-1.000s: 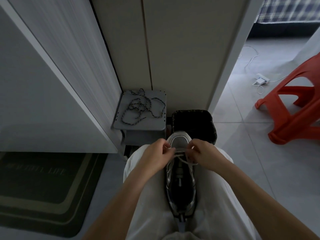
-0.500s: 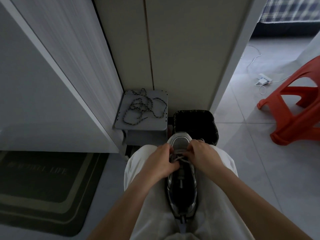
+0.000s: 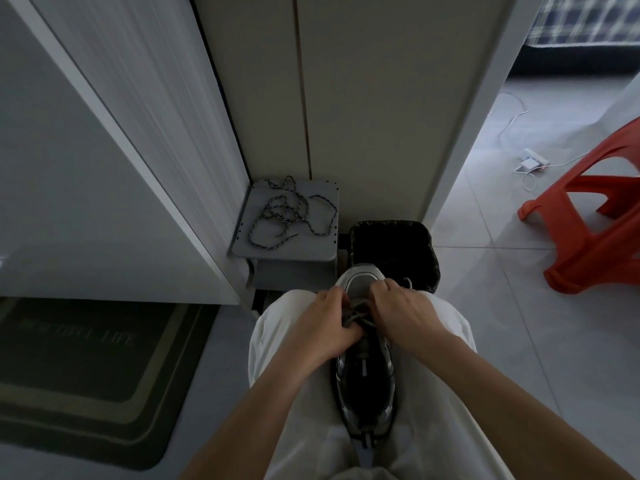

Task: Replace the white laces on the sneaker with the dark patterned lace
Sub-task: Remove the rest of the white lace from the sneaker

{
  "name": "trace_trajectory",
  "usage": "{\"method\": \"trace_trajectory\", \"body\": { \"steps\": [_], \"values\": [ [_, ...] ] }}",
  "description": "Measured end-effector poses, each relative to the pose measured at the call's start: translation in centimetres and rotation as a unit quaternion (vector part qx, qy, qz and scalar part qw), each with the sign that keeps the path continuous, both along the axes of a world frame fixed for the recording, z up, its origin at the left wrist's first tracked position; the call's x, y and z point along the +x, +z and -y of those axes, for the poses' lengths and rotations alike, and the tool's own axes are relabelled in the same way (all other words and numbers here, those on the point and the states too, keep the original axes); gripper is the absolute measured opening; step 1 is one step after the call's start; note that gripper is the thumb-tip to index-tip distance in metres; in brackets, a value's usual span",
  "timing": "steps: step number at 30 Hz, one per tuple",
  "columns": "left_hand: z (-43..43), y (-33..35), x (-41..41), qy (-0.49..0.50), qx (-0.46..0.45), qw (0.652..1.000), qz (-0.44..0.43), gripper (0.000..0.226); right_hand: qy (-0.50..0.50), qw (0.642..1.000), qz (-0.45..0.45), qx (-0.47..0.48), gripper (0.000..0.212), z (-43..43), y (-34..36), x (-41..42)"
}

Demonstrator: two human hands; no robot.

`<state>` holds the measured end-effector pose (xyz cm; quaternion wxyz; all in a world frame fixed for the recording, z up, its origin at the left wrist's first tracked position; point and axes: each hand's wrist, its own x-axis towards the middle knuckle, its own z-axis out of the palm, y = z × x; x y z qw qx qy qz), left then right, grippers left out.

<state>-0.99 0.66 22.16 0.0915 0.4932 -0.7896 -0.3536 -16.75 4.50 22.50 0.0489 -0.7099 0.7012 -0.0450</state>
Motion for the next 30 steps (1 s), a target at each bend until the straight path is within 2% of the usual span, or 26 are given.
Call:
{"method": "trace_trajectory", "body": {
  "steps": [3, 5, 7, 9, 11, 13, 15, 18, 20, 24, 26, 30],
  "values": [
    [0.2, -0.2, 0.0, 0.004, 0.007, 1.000, -0.014, 0.037, 0.038, 0.999, -0.004, -0.014, 0.014, 0.6, 0.8, -0.4],
    [0.4, -0.4, 0.1, 0.010, 0.021, 0.999, -0.031, 0.033, 0.083, 0.995, -0.053, -0.021, 0.011, 1.3, 1.9, -0.2],
    [0.6, -0.6, 0.2, 0.018, 0.039, 0.998, -0.049, 0.031, 0.112, 0.986, -0.099, -0.068, 0.012, 2.1, 3.3, -0.2],
    [0.7, -0.9, 0.3, 0.028, 0.048, 0.997, -0.050, 0.029, 0.133, 0.980, -0.104, -0.103, 0.014, 2.8, 4.5, -0.4],
    [0.8, -1.1, 0.3, 0.030, 0.048, 0.997, -0.042, 0.028, 0.149, 0.978, -0.104, -0.099, 0.008, 3.2, 4.7, -0.8],
    [0.7, -1.3, 0.2, 0.031, 0.033, 0.998, -0.038, 0.027, 0.114, 0.989, -0.069, -0.068, 0.012, 3.2, 4.0, -0.7],
    [0.5, -1.3, 0.0, 0.043, 0.008, 0.997, -0.057, 0.025, 0.032, 0.999, 0.035, -0.005, 0.020, 2.7, 3.0, -0.9],
    [0.6, -0.7, -0.5, 0.056, -0.013, 0.993, -0.107, 0.027, -0.050, 0.984, 0.152, 0.075, 0.028, 1.3, 1.5, -1.4],
    [0.9, -0.3, -0.9, 0.047, -0.034, 0.994, -0.097, 0.030, -0.096, 0.972, 0.197, 0.079, 0.031, 0.6, 0.8, -1.7],
    [0.4, 0.1, -1.3, 0.046, -0.068, 0.994, -0.073, 0.024, -0.149, 0.953, 0.263, 0.031, 0.029, -0.6, 0.0, -1.4],
    [-0.1, -0.1, -1.3, 0.007, -0.079, 0.995, -0.058, 0.019, -0.150, 0.951, 0.269, 0.015, 0.023, -0.7, 0.0, -1.3],
    [-0.1, -0.1, -1.1, -0.018, -0.062, 0.996, -0.062, 0.016, -0.137, 0.978, 0.146, -0.057, 0.011, 0.6, 2.0, -3.7]
  ]
}}
